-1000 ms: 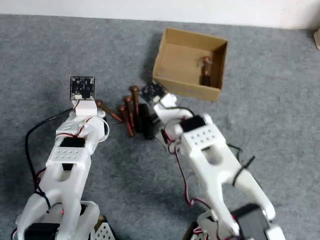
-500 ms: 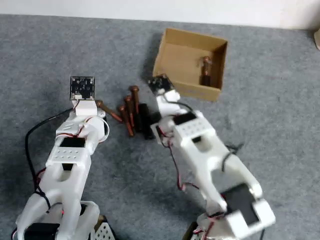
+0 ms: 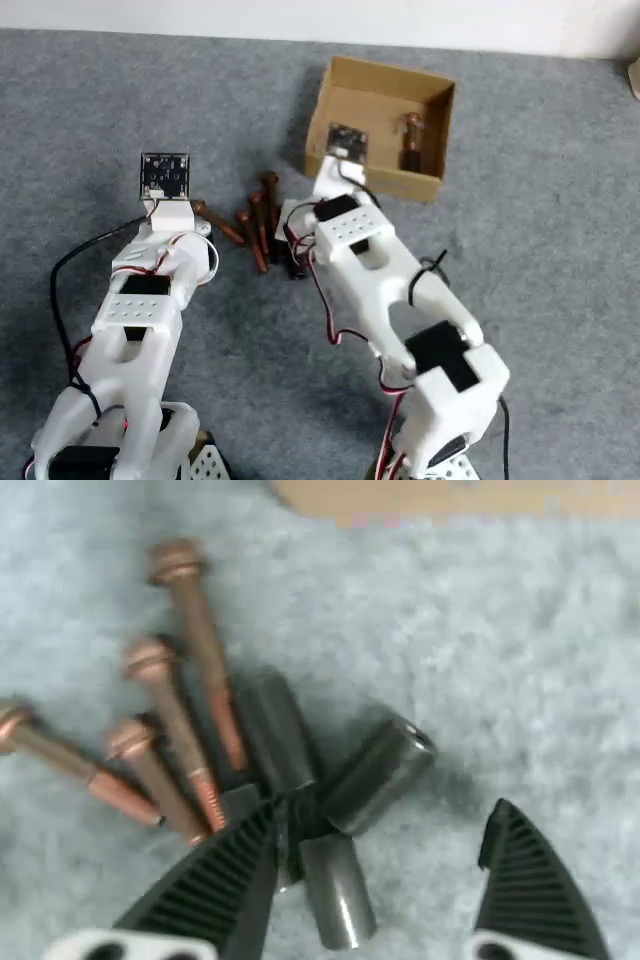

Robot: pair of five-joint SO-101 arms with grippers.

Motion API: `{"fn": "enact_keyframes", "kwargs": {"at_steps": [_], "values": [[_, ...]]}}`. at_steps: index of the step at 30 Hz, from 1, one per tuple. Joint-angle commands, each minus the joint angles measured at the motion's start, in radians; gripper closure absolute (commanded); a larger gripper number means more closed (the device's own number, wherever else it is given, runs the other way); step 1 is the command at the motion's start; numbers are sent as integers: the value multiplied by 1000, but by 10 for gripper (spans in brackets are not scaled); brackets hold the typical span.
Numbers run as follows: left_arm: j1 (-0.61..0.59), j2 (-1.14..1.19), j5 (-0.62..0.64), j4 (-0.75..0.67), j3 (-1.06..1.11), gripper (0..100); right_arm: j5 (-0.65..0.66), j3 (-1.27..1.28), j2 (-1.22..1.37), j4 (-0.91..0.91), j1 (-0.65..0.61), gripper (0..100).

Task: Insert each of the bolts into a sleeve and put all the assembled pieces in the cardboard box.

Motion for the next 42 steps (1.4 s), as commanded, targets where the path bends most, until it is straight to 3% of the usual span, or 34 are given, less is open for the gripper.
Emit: {"fn": "enact_keyframes", "kwargs": {"at_steps": [1,15,25,42], "values": [[-7,-8,9,-21,-53,993,-38,-38,41,-24,-8,728],[-7,-8,9,-20,-53,993,-35,-39,162,-105,35,729],[-7,-8,9,-20,-51,993,-38,-33,165,-105,81,797],[-7,-8,9,-20,-50,993,-40,-31,163,-101,15,805]]}}
